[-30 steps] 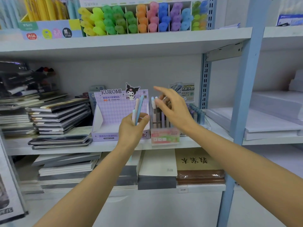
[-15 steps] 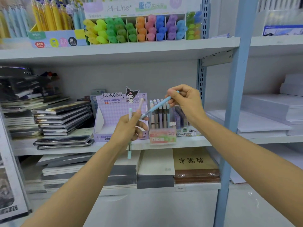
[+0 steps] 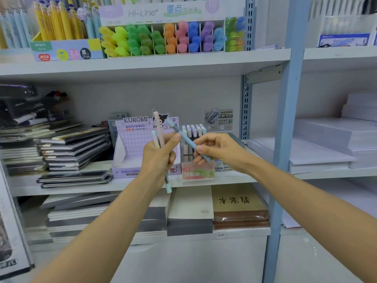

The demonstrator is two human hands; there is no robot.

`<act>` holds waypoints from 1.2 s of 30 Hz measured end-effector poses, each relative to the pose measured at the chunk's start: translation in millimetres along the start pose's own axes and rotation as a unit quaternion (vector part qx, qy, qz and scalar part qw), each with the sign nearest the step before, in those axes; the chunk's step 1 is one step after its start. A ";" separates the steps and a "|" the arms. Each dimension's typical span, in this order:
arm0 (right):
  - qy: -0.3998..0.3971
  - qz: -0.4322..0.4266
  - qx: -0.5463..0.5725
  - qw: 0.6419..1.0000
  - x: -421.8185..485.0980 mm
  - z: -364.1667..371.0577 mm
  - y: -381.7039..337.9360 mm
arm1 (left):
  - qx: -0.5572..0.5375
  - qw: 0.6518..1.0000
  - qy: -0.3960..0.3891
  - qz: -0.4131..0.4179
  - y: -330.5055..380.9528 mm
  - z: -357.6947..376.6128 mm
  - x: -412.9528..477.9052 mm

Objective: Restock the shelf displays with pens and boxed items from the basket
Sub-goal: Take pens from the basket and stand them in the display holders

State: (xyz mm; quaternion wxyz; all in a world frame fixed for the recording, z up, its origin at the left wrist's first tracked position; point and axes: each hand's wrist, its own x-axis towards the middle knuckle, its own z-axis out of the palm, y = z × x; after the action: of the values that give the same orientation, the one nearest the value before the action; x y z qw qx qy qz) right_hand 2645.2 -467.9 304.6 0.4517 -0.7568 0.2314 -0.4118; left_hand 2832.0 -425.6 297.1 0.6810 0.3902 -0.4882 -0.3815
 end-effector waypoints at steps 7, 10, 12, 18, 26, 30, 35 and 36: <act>0.071 -0.064 -0.090 0.991 6.5 4.6 -14.6 | 0.084 0.995 -0.020 0.057 -3.8 7.5 2.0; 0.083 -0.090 -0.162 0.979 14.9 8.4 -21.9 | 0.109 0.988 -0.063 0.087 -5.8 13.8 -2.0; 0.085 -0.100 -0.165 0.978 18.6 9.7 -21.8 | 0.097 0.989 -0.065 0.091 -7.6 15.1 -1.1; 0.273 -0.172 -0.049 0.945 24.8 -14.2 -21.6 | 0.142 0.986 0.021 0.087 -24.5 3.6 15.3; 0.228 -0.129 -0.171 0.950 34.7 -4.3 11.7 | 0.191 0.979 0.024 0.060 -46.4 -1.7 22.5; 0.176 -0.126 -0.209 0.954 37.9 -2.0 15.5 | 0.195 0.978 0.022 0.066 -47.1 -2.6 24.7; 0.145 -0.104 -0.250 0.951 45.2 0.4 13.1 | 0.188 0.980 0.017 0.063 -47.6 -3.7 25.7; 0.145 -0.106 -0.250 0.952 45.9 1.7 13.1 | 0.186 0.980 0.012 0.064 -47.2 -4.4 25.6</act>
State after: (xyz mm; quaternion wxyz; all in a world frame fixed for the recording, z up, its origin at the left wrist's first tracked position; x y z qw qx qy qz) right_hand 2672.2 -506.6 311.8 0.1636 -0.7978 0.3086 -0.4915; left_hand 2835.7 -467.0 262.9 0.6256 0.4828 -0.5662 -0.2346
